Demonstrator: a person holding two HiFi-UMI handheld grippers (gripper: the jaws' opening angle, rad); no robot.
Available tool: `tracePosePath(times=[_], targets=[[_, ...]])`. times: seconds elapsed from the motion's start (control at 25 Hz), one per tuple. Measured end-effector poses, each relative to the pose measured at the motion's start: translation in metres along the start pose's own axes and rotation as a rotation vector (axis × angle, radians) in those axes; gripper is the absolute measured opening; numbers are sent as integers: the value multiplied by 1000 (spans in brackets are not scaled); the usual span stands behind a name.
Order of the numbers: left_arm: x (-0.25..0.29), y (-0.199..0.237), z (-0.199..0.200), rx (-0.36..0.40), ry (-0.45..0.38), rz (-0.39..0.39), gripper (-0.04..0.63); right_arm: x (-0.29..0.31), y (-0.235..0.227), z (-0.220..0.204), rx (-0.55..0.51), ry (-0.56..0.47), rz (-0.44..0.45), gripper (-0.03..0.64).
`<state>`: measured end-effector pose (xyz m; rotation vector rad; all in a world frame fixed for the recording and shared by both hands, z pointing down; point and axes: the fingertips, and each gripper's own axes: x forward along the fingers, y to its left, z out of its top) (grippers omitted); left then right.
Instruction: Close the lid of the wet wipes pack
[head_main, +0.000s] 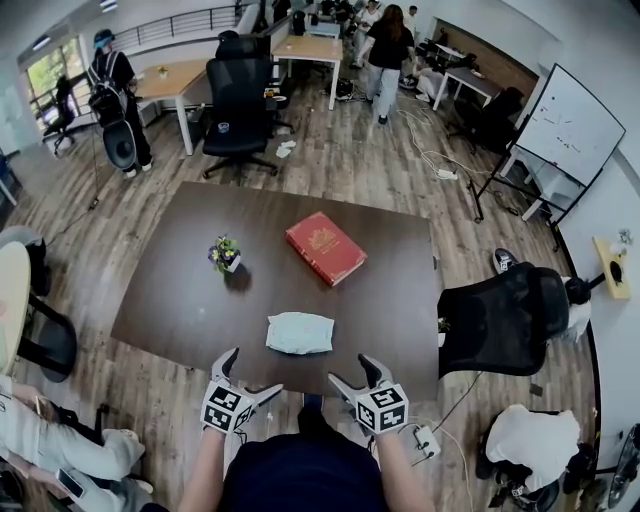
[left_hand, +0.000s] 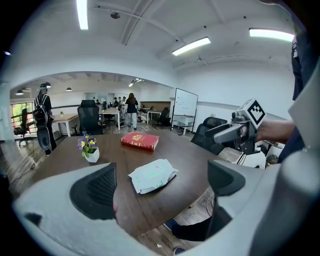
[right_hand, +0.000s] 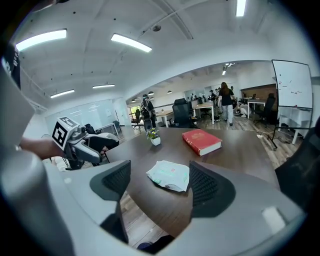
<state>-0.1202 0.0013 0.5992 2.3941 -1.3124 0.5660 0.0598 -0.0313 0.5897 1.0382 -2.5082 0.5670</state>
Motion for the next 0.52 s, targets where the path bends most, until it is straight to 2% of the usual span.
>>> tracePosePath(times=[0.16,0.52], targets=[[-1,-2,-1,1,0,-10,563,-3,4,3,16,-18,19,380],[-5,13,8,-28,-34,2,563,-1,4,11,-18,-11,13,380]])
